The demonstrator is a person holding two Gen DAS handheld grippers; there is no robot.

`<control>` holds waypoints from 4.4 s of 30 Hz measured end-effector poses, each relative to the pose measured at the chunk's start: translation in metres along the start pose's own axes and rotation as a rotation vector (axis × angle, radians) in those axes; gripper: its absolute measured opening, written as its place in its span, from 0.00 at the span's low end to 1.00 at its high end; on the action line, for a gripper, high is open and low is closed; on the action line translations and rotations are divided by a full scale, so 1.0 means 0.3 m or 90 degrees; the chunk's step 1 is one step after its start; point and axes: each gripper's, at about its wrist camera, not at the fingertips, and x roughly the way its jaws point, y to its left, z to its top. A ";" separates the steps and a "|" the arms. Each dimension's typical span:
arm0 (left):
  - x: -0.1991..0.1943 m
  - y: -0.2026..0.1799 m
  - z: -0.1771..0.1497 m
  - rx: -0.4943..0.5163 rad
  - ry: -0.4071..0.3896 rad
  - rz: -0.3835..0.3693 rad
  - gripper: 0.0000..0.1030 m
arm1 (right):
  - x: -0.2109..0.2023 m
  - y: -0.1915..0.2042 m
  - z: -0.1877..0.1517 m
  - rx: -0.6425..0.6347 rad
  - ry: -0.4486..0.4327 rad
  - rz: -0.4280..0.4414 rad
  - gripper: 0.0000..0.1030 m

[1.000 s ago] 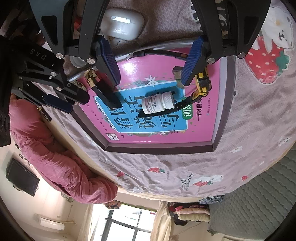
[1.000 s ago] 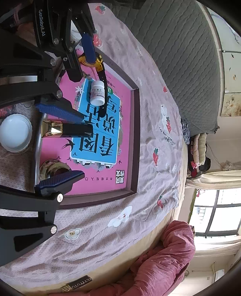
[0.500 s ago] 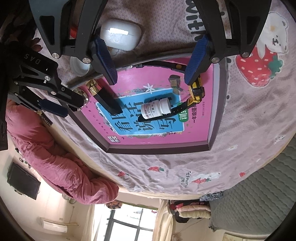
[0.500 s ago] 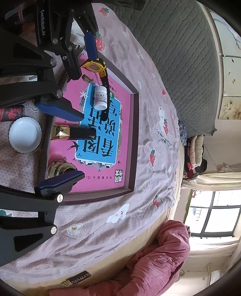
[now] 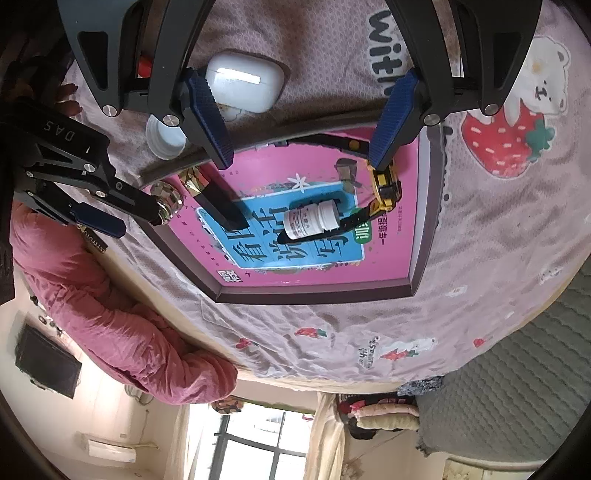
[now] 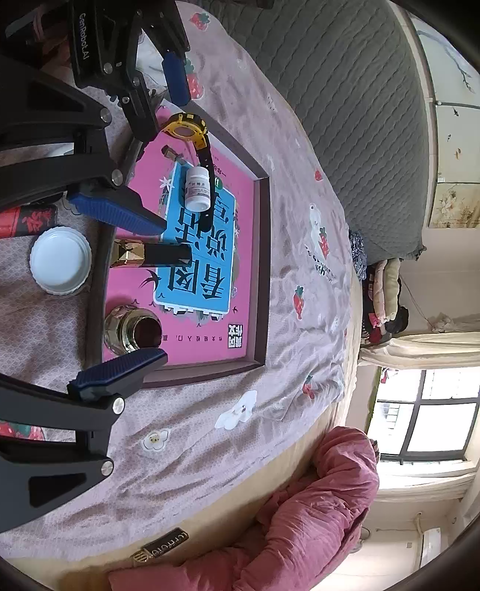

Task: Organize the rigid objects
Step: 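Withdraw both open tools back from the tray, then move the left tool onto the white earbud case while the right tool moves onto the red lighter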

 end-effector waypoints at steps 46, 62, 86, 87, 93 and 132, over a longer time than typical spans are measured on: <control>-0.148 -0.046 -0.046 0.029 -0.004 -0.007 0.75 | -0.190 -0.003 -0.066 0.024 -0.010 0.002 0.61; -0.151 -0.040 -0.094 0.012 0.036 -0.008 0.75 | -0.190 0.026 -0.099 0.010 0.027 0.023 0.61; -0.074 -0.089 -0.154 0.055 0.103 -0.019 0.75 | -0.130 0.083 -0.186 -0.026 0.136 0.039 0.61; -0.068 -0.089 -0.155 0.054 0.106 -0.020 0.75 | -0.125 0.086 -0.189 -0.029 0.141 0.039 0.61; -0.039 -0.088 -0.163 0.050 0.123 -0.029 0.75 | -0.100 0.107 -0.209 -0.046 0.166 0.036 0.61; 0.126 -0.093 -0.155 0.057 0.163 -0.033 0.75 | -0.017 0.104 -0.247 -0.023 0.226 0.058 0.61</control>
